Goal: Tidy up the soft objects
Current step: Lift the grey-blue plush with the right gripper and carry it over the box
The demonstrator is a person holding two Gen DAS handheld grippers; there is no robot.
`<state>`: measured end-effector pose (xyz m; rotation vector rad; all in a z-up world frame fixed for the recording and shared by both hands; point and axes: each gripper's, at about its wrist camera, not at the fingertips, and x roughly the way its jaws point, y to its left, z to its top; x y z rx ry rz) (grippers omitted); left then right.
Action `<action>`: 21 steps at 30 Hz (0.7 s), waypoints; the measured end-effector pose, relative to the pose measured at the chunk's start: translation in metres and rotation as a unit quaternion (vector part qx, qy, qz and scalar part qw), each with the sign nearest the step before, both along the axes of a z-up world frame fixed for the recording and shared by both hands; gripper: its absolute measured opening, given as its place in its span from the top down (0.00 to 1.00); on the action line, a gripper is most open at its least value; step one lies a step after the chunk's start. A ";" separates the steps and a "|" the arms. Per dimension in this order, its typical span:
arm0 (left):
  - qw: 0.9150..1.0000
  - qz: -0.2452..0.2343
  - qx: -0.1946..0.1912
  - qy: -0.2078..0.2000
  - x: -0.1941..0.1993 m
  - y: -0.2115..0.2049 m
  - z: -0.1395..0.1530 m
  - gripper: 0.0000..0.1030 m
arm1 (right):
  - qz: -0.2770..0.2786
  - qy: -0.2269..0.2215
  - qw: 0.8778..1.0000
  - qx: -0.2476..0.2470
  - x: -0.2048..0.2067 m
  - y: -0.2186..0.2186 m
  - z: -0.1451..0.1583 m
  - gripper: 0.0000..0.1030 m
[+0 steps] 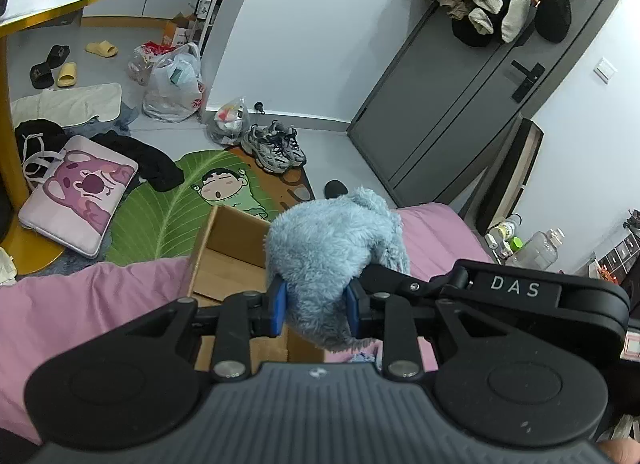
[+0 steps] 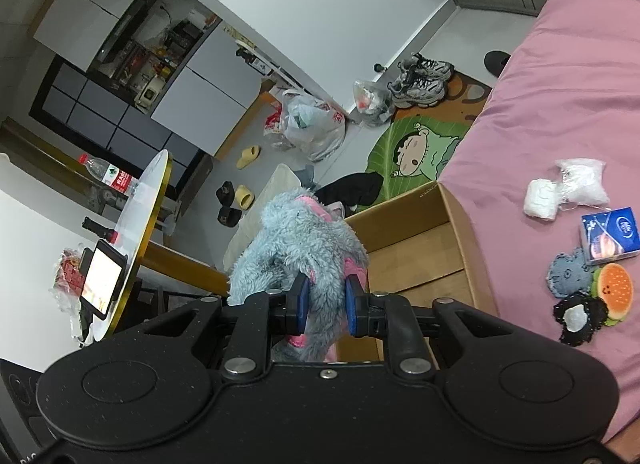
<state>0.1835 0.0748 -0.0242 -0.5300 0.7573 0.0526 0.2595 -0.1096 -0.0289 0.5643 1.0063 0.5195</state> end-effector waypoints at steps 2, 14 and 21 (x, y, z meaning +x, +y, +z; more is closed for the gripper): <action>1.000 0.002 -0.003 0.003 0.003 0.006 -0.003 0.72 | 0.002 0.003 1.000 -0.002 0.004 0.004 -0.003 0.82; 0.999 0.008 -0.018 0.036 0.029 0.026 -0.027 0.72 | 0.011 0.037 0.999 -0.017 0.029 0.023 -0.026 0.82; 0.997 0.013 -0.029 0.069 0.048 0.034 -0.050 0.72 | 0.012 0.069 0.997 -0.024 0.046 0.029 -0.051 0.82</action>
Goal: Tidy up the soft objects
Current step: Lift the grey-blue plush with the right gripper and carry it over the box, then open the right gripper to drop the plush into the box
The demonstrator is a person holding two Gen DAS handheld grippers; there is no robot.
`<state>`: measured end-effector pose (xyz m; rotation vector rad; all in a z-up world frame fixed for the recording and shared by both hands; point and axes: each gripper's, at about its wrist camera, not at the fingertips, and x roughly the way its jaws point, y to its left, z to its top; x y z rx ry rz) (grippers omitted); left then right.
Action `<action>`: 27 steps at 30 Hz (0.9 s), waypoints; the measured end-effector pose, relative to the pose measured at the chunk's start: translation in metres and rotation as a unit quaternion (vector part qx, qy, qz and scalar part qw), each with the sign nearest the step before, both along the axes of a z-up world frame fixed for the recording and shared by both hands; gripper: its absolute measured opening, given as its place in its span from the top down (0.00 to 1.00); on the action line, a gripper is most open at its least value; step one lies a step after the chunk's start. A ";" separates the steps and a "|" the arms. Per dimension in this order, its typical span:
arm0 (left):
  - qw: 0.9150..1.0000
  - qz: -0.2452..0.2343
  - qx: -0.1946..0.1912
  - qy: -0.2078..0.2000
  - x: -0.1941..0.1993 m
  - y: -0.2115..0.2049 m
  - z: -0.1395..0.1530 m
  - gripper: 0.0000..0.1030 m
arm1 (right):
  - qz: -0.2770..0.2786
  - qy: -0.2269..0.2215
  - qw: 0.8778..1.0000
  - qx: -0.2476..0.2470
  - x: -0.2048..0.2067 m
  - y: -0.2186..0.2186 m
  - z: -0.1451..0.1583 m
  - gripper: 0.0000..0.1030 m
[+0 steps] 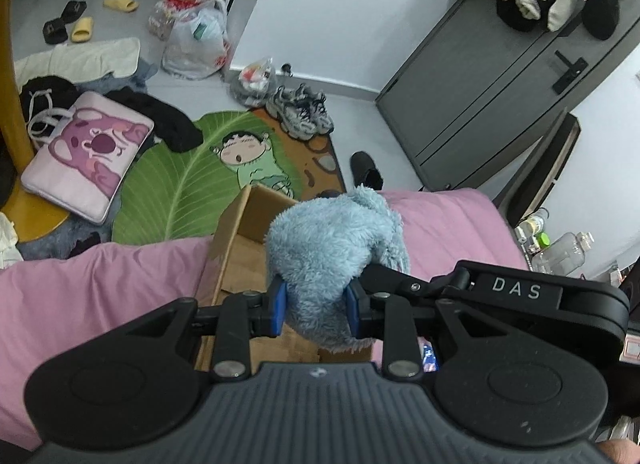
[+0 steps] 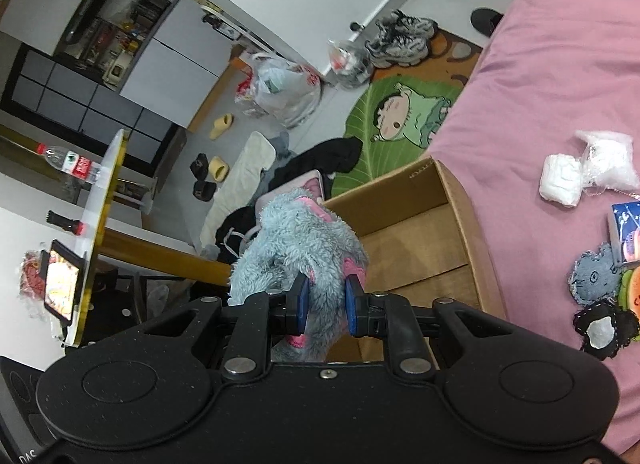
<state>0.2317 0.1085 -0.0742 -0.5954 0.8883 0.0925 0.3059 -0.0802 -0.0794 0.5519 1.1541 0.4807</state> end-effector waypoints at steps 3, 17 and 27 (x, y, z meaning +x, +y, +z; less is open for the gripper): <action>1.000 0.000 -0.002 0.014 0.010 0.002 -0.010 0.72 | 0.000 0.015 1.000 -0.001 0.007 0.002 -0.011 0.82; 0.996 0.003 -0.010 0.088 0.046 0.012 -0.062 0.72 | 0.003 0.089 0.996 -0.013 0.029 0.010 -0.064 0.82; 0.992 -0.017 0.020 0.122 0.064 0.008 -0.073 0.70 | 0.007 0.110 0.993 -0.032 0.038 0.015 -0.071 0.82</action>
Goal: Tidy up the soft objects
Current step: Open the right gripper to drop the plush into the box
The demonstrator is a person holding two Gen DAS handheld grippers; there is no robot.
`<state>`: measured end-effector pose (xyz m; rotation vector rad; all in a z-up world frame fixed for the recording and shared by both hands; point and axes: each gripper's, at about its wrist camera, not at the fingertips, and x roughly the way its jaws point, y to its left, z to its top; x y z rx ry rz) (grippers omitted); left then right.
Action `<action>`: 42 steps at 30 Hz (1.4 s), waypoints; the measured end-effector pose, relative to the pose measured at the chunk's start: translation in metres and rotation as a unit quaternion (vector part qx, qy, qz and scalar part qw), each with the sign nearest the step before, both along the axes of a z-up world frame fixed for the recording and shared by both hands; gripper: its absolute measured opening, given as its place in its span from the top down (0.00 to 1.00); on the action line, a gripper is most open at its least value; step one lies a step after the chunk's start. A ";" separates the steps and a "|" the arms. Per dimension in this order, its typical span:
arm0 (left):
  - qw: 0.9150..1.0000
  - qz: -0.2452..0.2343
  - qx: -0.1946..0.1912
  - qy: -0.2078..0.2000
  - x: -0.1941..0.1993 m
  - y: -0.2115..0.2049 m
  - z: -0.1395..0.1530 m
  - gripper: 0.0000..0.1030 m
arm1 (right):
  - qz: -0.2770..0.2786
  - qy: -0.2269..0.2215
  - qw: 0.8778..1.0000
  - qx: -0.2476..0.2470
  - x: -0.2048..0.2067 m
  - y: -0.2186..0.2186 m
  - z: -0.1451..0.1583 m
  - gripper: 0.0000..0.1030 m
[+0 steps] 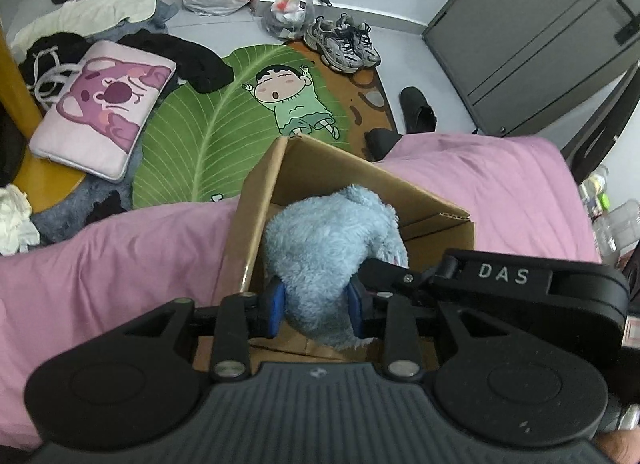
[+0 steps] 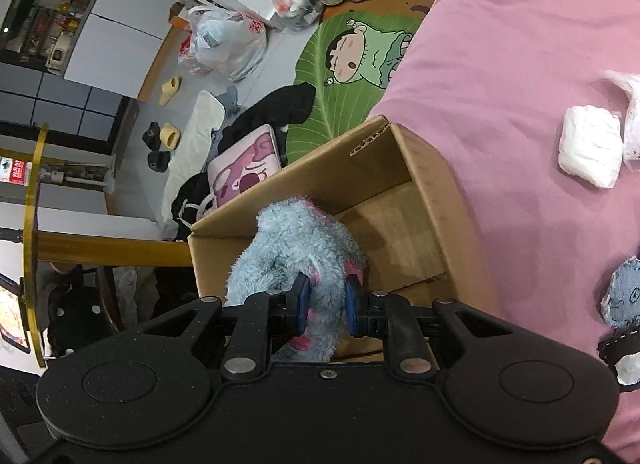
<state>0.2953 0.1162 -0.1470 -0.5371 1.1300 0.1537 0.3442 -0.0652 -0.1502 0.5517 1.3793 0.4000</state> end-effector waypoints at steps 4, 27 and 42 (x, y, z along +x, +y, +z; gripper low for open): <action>1.000 -0.006 0.005 0.008 0.003 -0.003 0.001 0.68 | 0.007 -0.002 1.000 -0.017 0.000 0.006 0.004 0.80; 0.999 0.004 0.023 -0.038 -0.031 -0.014 0.049 0.30 | -0.013 -0.069 0.998 -0.007 -0.023 -0.031 0.060 0.42; 0.993 0.044 0.068 -0.085 -0.074 -0.025 0.090 0.22 | 0.010 -0.160 0.986 -0.035 -0.061 -0.055 0.103 0.10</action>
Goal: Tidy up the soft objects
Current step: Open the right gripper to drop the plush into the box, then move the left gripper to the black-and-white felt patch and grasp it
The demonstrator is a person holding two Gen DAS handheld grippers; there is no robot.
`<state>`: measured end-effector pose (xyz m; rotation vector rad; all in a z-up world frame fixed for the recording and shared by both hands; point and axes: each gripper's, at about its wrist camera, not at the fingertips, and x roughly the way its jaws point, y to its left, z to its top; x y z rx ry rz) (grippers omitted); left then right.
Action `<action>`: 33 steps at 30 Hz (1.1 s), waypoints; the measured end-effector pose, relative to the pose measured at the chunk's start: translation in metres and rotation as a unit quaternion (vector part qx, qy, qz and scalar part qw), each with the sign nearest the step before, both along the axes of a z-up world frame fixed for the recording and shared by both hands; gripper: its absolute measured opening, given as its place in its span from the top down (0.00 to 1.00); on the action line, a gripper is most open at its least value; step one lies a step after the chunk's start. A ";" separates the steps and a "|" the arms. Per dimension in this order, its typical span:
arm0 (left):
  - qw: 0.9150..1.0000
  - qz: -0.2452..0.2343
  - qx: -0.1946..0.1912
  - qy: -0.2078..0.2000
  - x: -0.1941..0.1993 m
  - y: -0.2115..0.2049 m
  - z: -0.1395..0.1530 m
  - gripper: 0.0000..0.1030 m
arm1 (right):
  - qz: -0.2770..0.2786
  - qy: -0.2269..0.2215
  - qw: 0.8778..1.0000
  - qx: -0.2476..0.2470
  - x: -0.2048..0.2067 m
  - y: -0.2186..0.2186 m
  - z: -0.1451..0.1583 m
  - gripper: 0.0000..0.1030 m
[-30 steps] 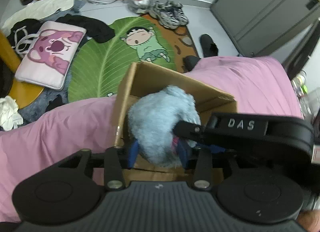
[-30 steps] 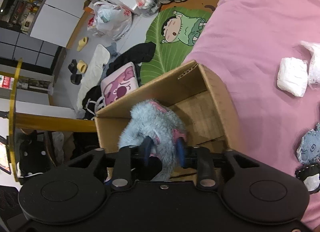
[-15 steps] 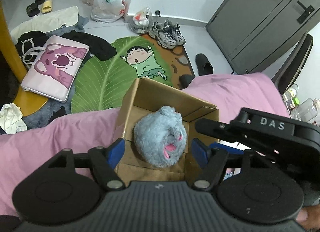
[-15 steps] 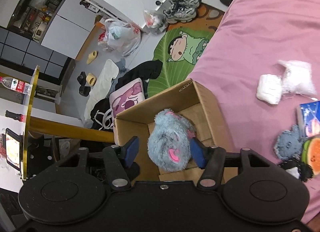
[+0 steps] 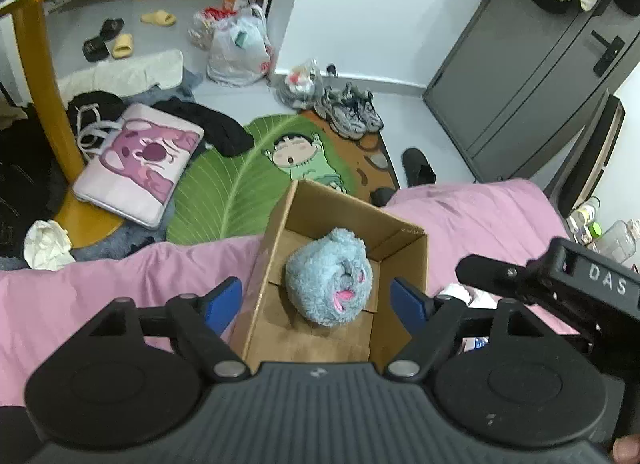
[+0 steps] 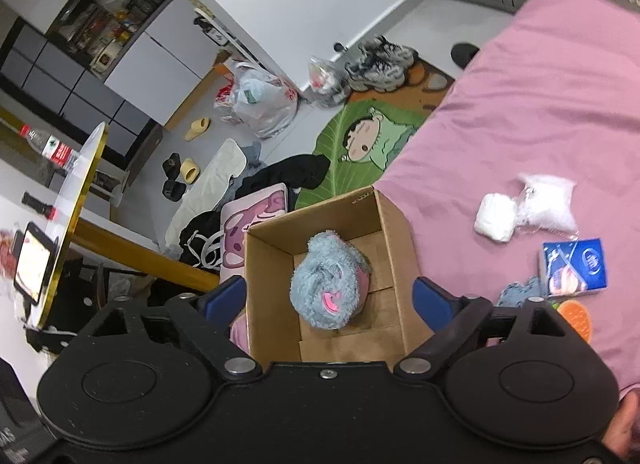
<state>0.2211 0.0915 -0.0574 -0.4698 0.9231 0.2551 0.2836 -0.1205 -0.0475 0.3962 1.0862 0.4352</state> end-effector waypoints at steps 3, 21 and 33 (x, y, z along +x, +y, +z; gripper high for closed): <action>1.000 0.003 0.013 -0.005 -0.007 -0.004 0.007 0.21 | 0.011 -0.022 1.000 -0.003 -0.010 -0.002 0.007 0.04; 0.997 -0.024 0.068 -0.031 -0.047 -0.041 0.042 0.13 | 0.065 -0.104 0.991 -0.046 -0.052 -0.033 0.039 0.00; 0.995 -0.048 0.086 -0.029 -0.059 -0.086 0.044 0.05 | 0.044 -0.117 0.990 -0.071 -0.067 -0.083 0.044 0.00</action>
